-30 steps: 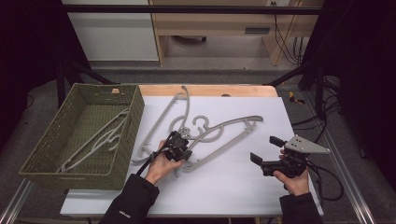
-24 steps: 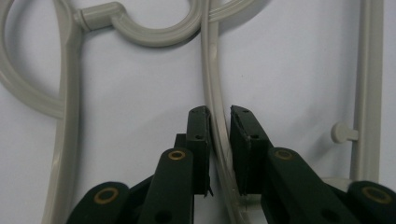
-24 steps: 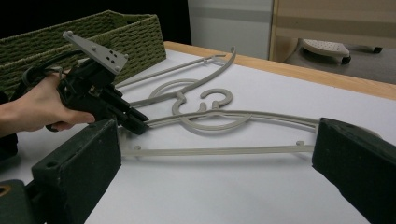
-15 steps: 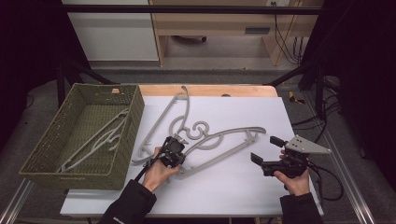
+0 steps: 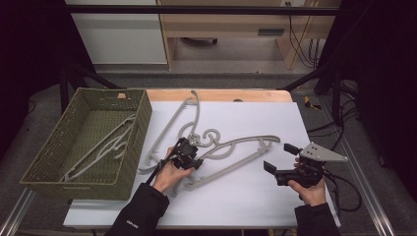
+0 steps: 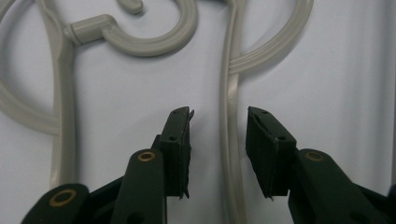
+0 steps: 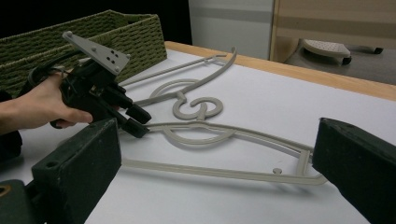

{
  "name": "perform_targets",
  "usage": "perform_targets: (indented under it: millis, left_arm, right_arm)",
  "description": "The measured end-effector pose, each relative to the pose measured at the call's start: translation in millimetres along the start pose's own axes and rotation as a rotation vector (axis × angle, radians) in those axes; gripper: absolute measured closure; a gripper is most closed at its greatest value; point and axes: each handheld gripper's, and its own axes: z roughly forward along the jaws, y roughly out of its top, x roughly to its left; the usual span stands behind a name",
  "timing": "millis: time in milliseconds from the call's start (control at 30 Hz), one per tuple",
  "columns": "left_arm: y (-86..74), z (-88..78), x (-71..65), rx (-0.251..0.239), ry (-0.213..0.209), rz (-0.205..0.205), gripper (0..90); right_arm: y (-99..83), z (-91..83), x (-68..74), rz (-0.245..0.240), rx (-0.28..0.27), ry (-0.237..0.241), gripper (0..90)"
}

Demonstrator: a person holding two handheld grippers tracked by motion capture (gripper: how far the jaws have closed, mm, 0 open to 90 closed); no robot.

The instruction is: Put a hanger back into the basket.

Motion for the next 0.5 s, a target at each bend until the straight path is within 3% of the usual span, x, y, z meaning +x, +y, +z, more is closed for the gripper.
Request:
perform_targets:
  millis: [200,333,500]
  left_arm:
    - [6.0,2.0,0.6,0.033,-0.015,-0.004,67.4]
    - [6.5,1.5,-0.3,0.041,-0.013,-0.008,81.2]
    - [7.4,0.9,-2.8,0.047,-0.002,-0.004,81.6]
  right_arm:
    - [0.2,0.1,-0.3,-0.001,-0.002,0.004,1.6]
    - [0.3,0.1,-0.2,-0.002,-0.002,0.005,1.6]
    - [0.2,0.5,0.0,0.001,0.004,0.004,1.5]
